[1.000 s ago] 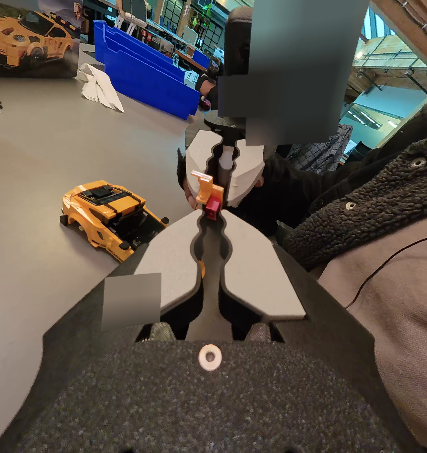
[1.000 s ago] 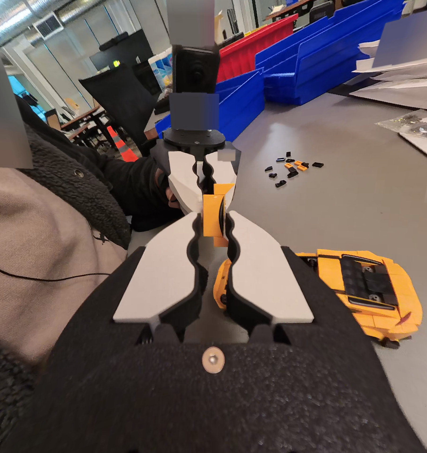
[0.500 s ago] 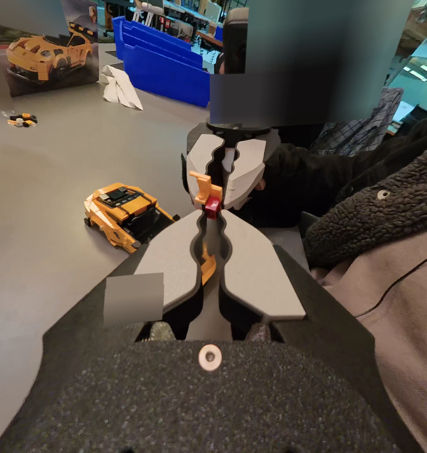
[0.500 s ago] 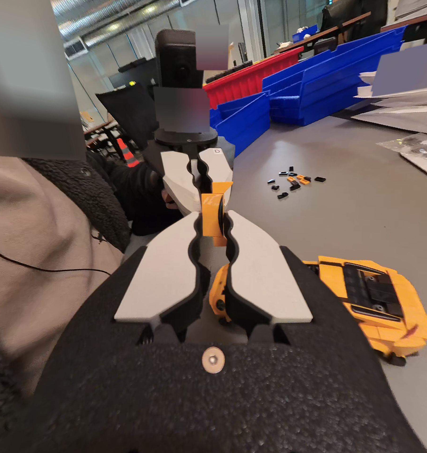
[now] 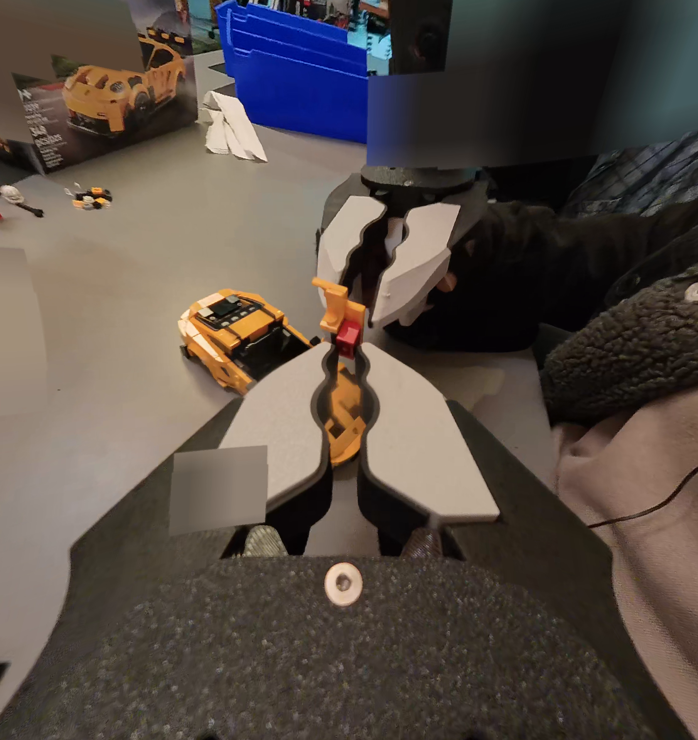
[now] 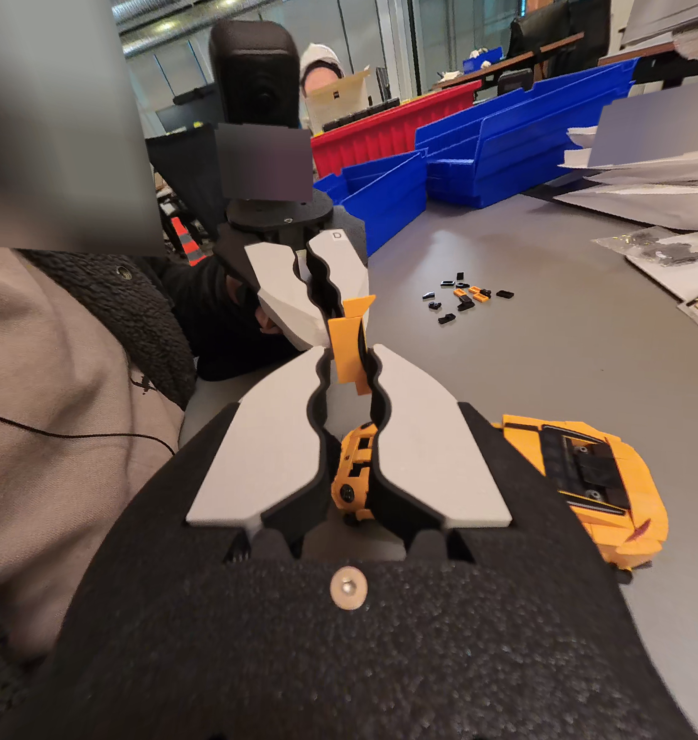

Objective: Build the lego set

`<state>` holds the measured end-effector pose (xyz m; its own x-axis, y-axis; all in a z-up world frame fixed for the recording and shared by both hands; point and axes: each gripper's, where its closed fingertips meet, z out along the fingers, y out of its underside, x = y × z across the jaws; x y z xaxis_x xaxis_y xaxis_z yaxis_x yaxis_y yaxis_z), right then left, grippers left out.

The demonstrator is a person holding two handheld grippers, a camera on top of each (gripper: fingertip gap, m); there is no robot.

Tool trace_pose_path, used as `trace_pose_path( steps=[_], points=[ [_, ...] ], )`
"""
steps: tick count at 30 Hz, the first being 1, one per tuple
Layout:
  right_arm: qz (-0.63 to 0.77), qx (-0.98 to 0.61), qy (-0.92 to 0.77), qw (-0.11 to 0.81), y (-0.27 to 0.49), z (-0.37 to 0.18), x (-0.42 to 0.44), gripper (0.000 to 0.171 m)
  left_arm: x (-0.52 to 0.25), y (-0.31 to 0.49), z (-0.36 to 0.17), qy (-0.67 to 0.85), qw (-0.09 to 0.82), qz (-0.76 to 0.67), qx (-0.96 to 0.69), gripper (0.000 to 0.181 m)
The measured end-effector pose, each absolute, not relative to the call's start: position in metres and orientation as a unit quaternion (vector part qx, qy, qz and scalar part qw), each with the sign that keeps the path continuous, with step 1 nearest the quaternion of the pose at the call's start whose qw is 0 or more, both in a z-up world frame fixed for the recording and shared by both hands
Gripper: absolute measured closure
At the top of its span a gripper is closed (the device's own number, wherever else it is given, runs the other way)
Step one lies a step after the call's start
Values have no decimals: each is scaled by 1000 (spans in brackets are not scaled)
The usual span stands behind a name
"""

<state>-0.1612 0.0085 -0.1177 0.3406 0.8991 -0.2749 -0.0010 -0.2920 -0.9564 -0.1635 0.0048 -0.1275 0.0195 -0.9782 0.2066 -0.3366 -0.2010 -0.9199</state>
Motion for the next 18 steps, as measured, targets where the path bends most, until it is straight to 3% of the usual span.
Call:
trace_pose_path(
  steps=[18],
  points=[
    [436, -655, -372, 493, 6, -125, -165, 164, -166, 3, -130, 580, 391, -384, -603, 174]
  ],
)
